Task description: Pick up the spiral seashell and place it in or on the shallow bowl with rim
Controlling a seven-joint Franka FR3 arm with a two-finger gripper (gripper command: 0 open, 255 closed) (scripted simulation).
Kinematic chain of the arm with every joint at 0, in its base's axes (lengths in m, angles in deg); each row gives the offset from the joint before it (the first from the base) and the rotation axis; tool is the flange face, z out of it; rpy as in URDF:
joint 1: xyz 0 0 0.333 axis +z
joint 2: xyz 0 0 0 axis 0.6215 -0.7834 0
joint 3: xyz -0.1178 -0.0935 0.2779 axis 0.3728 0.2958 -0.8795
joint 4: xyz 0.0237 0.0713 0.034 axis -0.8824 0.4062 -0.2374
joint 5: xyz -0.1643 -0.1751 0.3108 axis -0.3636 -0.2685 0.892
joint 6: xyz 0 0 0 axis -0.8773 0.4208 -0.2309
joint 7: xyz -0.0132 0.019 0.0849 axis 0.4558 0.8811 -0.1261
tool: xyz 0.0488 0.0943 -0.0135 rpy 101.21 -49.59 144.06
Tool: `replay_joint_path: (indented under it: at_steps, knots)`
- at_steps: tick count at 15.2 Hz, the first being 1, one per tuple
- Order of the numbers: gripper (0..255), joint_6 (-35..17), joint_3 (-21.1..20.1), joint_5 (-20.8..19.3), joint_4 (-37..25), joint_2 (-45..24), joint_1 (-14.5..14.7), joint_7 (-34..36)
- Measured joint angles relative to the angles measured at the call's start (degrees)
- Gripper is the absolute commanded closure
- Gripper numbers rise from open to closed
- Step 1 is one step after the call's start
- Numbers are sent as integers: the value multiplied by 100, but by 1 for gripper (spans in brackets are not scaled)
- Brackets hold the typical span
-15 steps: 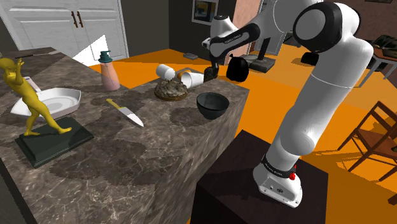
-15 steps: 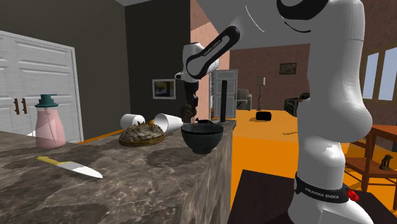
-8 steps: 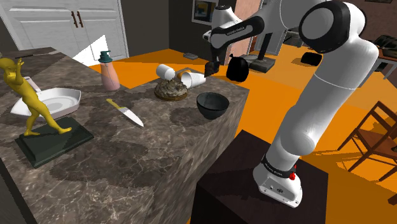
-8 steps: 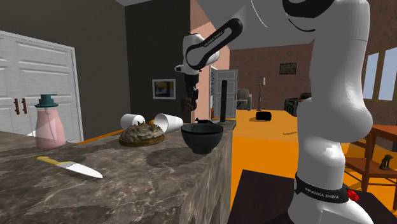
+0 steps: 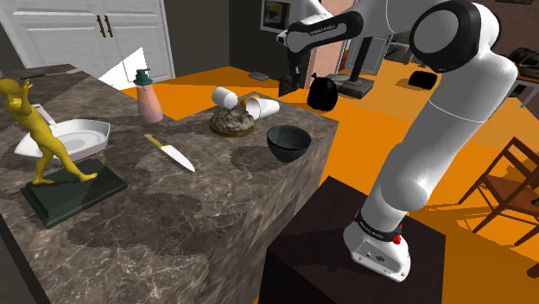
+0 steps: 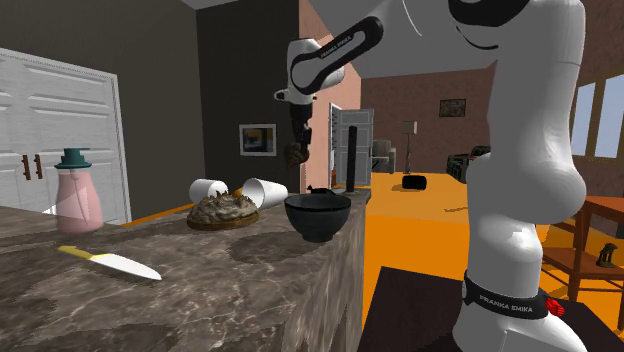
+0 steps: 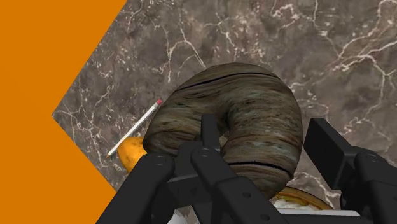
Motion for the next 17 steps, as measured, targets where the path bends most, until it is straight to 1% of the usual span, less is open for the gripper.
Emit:
replay_joint_path:
  at_steps: [3, 5, 8, 10, 14, 17]
  knots:
    - [255, 197, -165, -214, 290, 424, 76, 274]
    - [255, 300, -339, -413, 680, 844, 120, 563]
    - [255, 594, -618, -572, 1033, 1375, 178, 898]
    - [255, 728, -809, -665, 1380, 1768, 199, 1129]
    - [255, 1116, -1260, -689, 1883, 2456, 288, 1586]
    - [255, 1466, -1614, -605, 2159, 2935, 379, 1883]
